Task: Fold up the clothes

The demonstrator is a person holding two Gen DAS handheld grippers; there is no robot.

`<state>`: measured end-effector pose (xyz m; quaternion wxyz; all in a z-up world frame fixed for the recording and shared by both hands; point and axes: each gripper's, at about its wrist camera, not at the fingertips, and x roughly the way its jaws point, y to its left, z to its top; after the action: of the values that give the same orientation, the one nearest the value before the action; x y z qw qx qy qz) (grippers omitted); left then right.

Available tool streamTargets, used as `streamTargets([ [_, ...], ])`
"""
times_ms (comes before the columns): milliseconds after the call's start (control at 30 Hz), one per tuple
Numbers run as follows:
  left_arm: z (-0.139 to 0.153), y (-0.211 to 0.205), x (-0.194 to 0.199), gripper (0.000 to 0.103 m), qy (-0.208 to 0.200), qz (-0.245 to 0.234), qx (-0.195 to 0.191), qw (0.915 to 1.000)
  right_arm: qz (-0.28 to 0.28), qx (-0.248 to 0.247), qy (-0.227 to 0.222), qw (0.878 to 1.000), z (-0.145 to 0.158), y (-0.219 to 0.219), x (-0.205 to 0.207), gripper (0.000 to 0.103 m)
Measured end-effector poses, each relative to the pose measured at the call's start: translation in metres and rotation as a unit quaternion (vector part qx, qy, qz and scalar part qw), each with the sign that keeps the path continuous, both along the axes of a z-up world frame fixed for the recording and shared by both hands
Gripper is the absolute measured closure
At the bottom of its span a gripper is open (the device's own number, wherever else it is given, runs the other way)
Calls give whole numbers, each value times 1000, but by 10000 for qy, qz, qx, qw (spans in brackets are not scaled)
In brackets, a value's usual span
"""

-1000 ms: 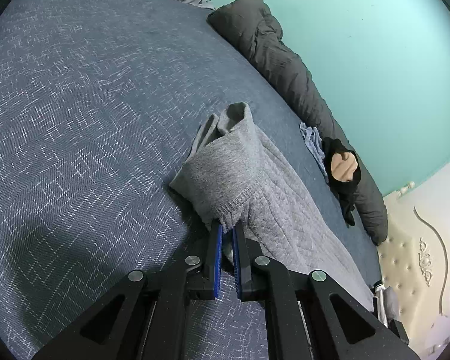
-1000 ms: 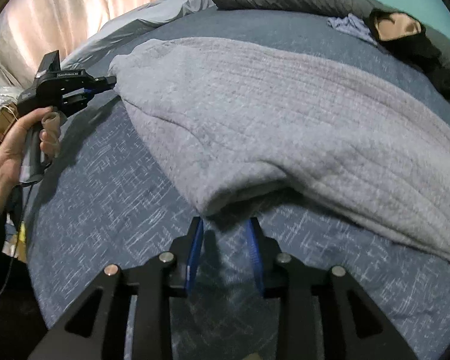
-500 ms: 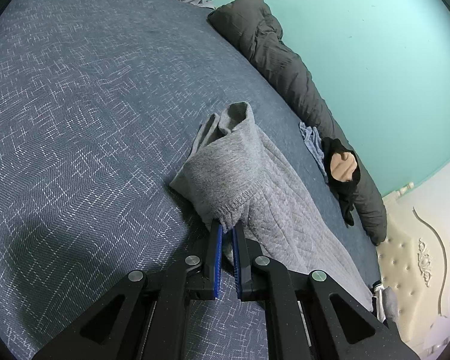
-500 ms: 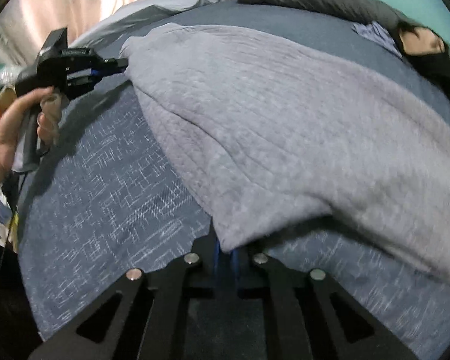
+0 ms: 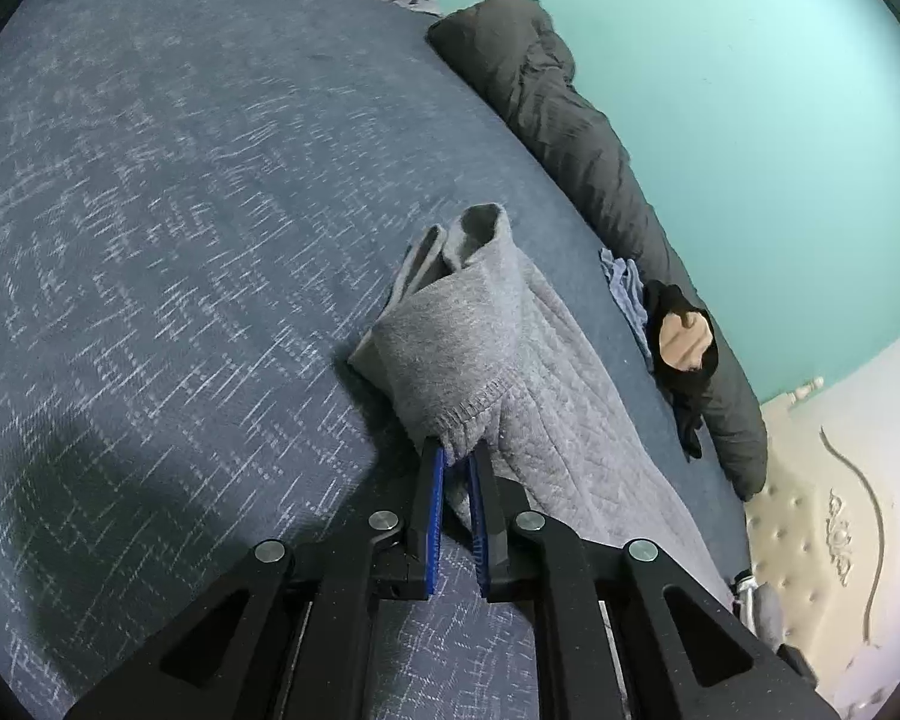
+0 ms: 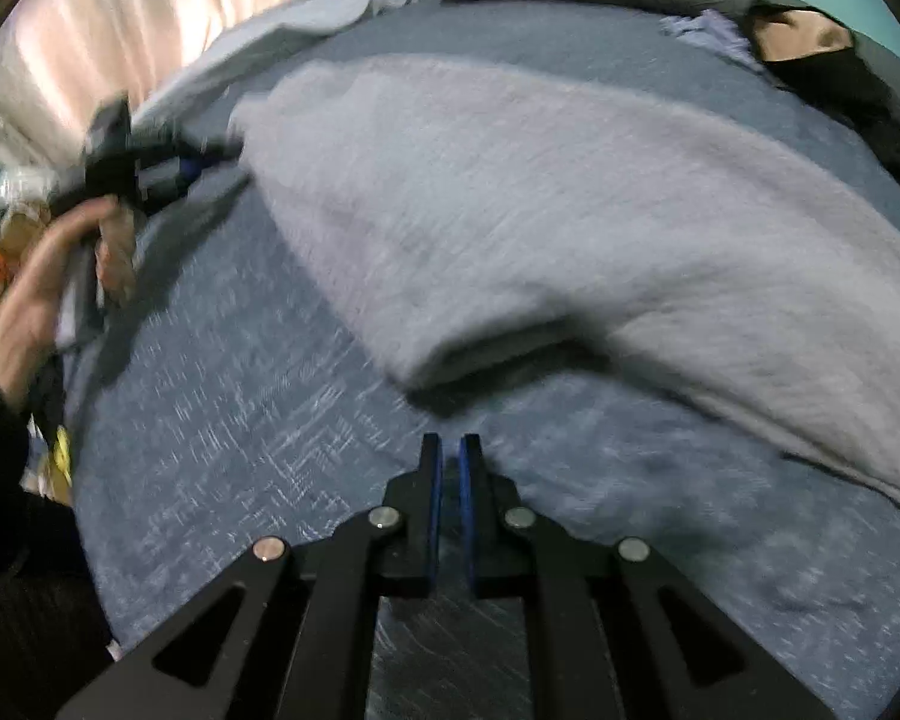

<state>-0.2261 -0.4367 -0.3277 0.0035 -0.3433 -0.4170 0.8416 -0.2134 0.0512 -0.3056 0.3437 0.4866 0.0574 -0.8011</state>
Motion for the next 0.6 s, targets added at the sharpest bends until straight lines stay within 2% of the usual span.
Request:
streamTargets([
  [100, 1, -6, 8, 89, 18, 166, 127, 9998, -375, -376, 193, 9984, 25, 15, -15, 98],
  [167, 7, -8, 15, 86, 57, 301, -4, 9995, -568, -494, 274, 9968, 37, 15, -29, 97],
  [233, 14, -8, 22, 86, 126, 393, -135, 9991, -628, -533, 293, 9962, 43, 12, -42, 97],
  [333, 16, -2, 24, 84, 217, 275, -132, 9993, -579, -389, 305, 9971, 40, -9, -59, 92],
  [433, 12, 5, 20, 75, 167, 114, -182, 9996, -702, -46, 289, 9971, 30, -24, -78, 85],
  [533, 7, 6, 18, 75, 98, 88, -233, 9996, -856, 127, 302, 9958, 26, -29, -96, 77],
  [567, 7, 5, 18, 75, 94, 103, -223, 9997, -918, 129, 318, 9952, 26, -29, -103, 72],
  [600, 6, 5, 18, 75, 89, 114, -234, 9996, -945, 155, 351, 9948, 28, -28, -112, 61],
])
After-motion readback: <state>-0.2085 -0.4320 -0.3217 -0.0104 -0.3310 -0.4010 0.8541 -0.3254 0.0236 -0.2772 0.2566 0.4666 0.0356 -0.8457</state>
